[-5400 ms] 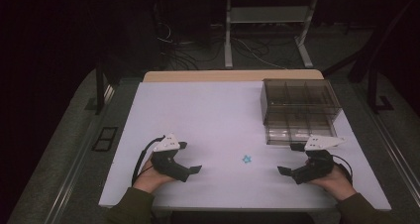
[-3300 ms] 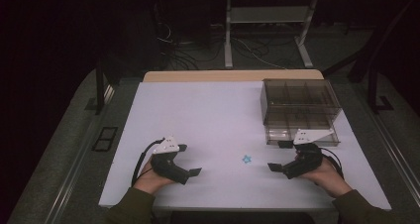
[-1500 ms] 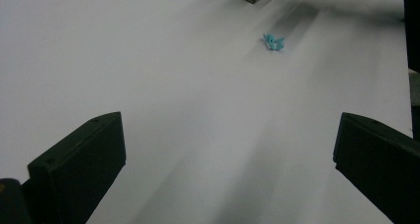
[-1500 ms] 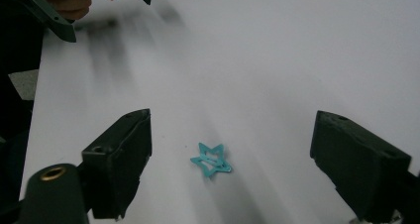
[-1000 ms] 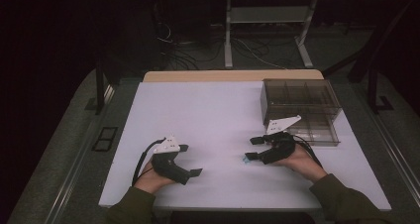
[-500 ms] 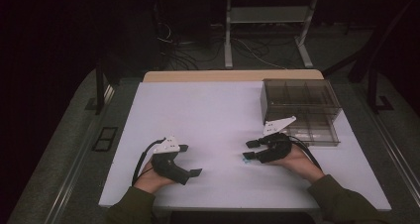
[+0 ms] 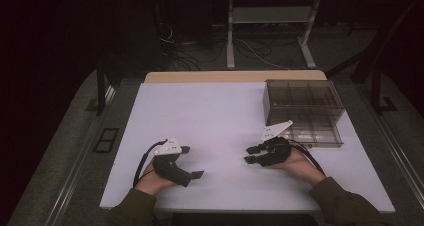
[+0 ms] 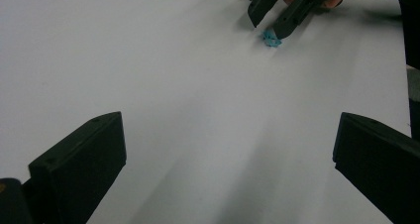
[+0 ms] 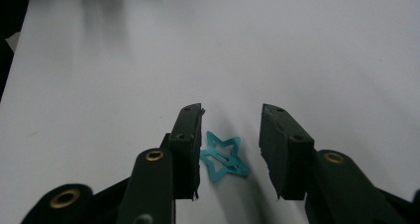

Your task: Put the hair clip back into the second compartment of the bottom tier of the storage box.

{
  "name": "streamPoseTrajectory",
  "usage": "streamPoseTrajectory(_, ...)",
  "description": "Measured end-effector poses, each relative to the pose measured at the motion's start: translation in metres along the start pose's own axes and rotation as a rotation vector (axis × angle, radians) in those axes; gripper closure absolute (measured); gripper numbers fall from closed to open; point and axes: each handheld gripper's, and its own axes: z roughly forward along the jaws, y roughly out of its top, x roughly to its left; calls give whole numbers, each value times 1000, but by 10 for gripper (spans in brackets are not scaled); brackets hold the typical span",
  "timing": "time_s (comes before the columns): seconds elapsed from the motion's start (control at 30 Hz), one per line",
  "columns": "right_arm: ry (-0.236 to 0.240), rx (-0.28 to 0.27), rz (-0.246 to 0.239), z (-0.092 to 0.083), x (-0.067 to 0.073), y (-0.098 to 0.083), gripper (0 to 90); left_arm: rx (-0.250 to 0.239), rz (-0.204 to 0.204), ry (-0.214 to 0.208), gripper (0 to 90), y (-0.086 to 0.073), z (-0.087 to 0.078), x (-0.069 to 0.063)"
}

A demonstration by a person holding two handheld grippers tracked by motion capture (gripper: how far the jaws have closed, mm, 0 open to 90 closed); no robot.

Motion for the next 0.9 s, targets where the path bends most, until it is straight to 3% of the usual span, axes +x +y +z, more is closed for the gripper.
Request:
streamPoseTrajectory(0.57, -3, 13, -20, 4, 0, -3, 670, 5, -1, -3, 0, 0, 1, 0)
streamPoseTrajectory(0.9, -36, 24, -76, 4, 7, -3, 714, 9, 4, -1, 0, 0, 0, 0)
